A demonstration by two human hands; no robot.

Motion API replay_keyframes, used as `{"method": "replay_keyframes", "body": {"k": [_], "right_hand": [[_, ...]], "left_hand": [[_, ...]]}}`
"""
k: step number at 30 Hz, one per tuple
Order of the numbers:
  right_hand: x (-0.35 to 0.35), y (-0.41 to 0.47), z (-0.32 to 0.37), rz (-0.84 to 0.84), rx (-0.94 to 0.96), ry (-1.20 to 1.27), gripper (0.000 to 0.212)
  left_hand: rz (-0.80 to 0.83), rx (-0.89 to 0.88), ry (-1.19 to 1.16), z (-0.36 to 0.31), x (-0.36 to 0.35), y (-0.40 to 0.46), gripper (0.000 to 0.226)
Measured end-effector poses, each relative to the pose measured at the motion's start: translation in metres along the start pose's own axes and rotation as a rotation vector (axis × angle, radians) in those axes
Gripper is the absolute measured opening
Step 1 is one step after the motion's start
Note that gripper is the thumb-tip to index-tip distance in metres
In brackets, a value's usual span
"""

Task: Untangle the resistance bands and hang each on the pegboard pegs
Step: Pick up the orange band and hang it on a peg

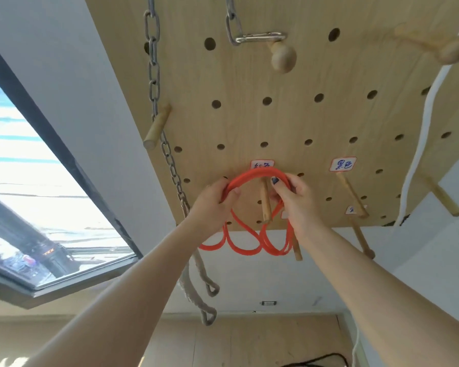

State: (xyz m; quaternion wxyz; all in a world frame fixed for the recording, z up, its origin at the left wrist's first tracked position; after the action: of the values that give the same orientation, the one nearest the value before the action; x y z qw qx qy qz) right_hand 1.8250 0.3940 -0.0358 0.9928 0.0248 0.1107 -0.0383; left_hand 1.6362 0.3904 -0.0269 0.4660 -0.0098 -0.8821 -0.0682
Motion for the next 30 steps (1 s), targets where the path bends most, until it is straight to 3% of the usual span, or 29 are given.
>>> {"method": "replay_keyframes", "body": {"k": [11,18,23,30], "right_hand": [[0.002,0.004,-0.017,-0.048,-0.010,-0.023,0.013],[0.002,0.004,-0.022,-0.057,-0.002,-0.013,0.012],[0.001,0.004,-0.024,-0.111,-0.023,-0.025,0.013],[-0.001,0.000,-0.028,-0.193,-0.009,0.012,0.027]], "left_hand": [[-0.163,-0.017,0.407,0.008,-0.025,0.005,0.022],[-0.397,-0.232,0.783,-0.005,-0.022,0.003,0.015],[-0.438,-0.199,0.703,-0.012,-0.021,-0.001,0.025],[-0.411,-0.340,0.679,-0.037,-0.012,0.004,0.035]]}}
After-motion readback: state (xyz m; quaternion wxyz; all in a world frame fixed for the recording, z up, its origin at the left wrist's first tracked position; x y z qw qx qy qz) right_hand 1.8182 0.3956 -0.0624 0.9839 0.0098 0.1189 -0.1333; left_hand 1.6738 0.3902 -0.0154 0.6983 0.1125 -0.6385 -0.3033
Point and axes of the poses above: each hand's wrist, its own y-axis towards the middle knuckle, its own x-axis out of the back of the hand, z = x × y, the point moved 2 cm from there along y, towards the middle knuckle, and after that the axes turned 14 degrees about y, right-handed, at the moved point
